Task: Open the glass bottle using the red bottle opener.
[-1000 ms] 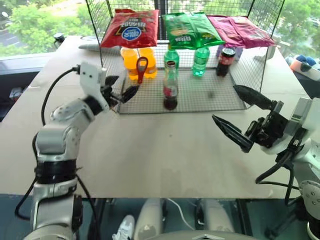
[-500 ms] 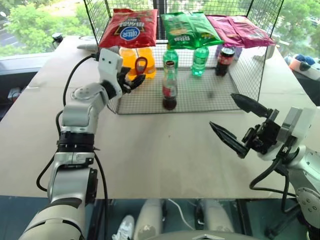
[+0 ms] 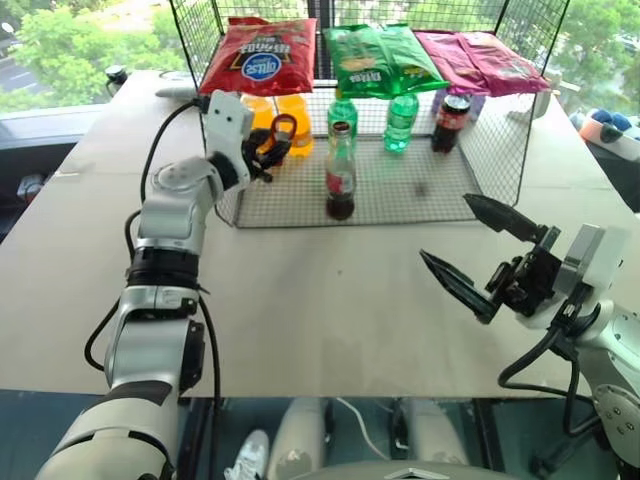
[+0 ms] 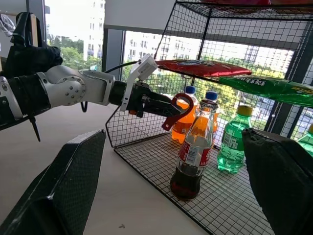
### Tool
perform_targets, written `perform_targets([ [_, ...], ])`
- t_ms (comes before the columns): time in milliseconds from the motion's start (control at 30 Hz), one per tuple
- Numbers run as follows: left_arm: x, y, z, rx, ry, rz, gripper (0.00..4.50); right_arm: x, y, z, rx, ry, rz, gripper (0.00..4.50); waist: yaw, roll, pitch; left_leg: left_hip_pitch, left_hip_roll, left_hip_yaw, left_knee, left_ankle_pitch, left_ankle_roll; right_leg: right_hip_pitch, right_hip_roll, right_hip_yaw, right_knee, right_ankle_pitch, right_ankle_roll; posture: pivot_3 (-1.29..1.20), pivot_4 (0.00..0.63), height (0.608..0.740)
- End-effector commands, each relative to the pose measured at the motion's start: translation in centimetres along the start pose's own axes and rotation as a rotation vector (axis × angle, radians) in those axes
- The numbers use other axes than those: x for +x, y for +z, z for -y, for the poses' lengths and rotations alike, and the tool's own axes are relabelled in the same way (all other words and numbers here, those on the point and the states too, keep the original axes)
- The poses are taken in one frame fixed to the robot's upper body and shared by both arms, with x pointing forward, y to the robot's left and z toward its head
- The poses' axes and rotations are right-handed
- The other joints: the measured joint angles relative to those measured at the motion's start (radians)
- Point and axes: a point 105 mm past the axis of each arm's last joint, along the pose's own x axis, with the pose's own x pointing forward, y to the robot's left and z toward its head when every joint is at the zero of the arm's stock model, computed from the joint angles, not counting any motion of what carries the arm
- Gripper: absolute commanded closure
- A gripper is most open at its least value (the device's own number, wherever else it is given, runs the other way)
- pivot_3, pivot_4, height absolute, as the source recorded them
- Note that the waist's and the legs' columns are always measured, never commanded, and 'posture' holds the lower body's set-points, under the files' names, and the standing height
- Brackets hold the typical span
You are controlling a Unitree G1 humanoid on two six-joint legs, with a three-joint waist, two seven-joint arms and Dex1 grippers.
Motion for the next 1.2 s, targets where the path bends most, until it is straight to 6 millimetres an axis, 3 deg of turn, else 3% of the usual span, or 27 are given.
perform_targets([
  [33, 0.4, 2.1, -0.1, 0.052, -0.023, 0.067, 4.09, 0.1, 1.2, -0.5, -0.043, -0.005, 0.044, 0.00, 0.000, 0.000, 0.000, 0.000, 0.000, 0.000, 0.000, 0.000, 0.000, 0.000, 0.000, 0.000, 0.000, 0.000, 0.000, 0.00, 0.150, 0.740],
  [67, 0.5, 2.2, -0.1, 0.053, -0.026, 0.071, 4.45, 0.1, 1.2, -0.5, -0.044, -0.007, 0.044, 0.00, 0.000, 0.000, 0.000, 0.000, 0.000, 0.000, 0.000, 0.000, 0.000, 0.000, 0.000, 0.000, 0.000, 0.000, 0.000, 0.00, 0.150, 0.740],
  [367, -0.4, 2.5, -0.1, 0.028, -0.024, 0.113, 4.45, 0.2, 1.2, -0.5, -0.054, -0.020, 0.033, 0.00, 0.000, 0.000, 0.000, 0.000, 0.000, 0.000, 0.000, 0.000, 0.000, 0.000, 0.000, 0.000, 0.000, 0.000, 0.000, 0.00, 0.150, 0.740],
  [833, -4.5, 2.7, 1.2, -0.002, -0.128, 0.129, 4.45, 0.5, -0.7, 0.5, -0.039, -0.046, -0.064, 0.00, -0.001, 0.000, 0.000, 0.000, 0.001, -0.001, 0.000, 0.000, 0.000, 0.000, 0.000, 0.000, 0.001, 0.000, 0.000, 0.00, 0.150, 0.740],
  [933, -6.1, 3.1, 2.0, -0.122, -0.194, 0.158, 4.45, 0.5, -1.1, 0.9, -0.036, -0.073, -0.084, 0.00, -0.002, 0.000, 0.000, 0.000, 0.001, -0.001, 0.000, 0.000, 0.000, 0.000, 0.000, 0.001, 0.001, 0.000, 0.000, 0.00, 0.150, 0.740],
  [1100, -11.2, 4.9, 5.8, -0.522, -0.532, 0.271, 4.45, 1.3, -1.1, 0.0, 0.141, -0.030, -0.159, 0.00, -0.011, 0.000, 0.000, 0.001, 0.004, -0.004, 0.000, 0.000, 0.000, 0.000, -0.001, 0.002, 0.001, 0.000, 0.000, 0.00, 0.150, 0.740],
  [1200, -12.1, 5.5, 8.5, -0.629, -0.700, 0.281, 4.45, 2.3, -0.3, -0.7, 0.308, 0.087, -0.129, 0.00, -0.011, 0.000, 0.000, 0.001, 0.004, -0.005, 0.001, 0.000, 0.000, 0.000, -0.001, 0.001, 0.002, 0.000, 0.000, 0.00, 0.150, 0.740],
])
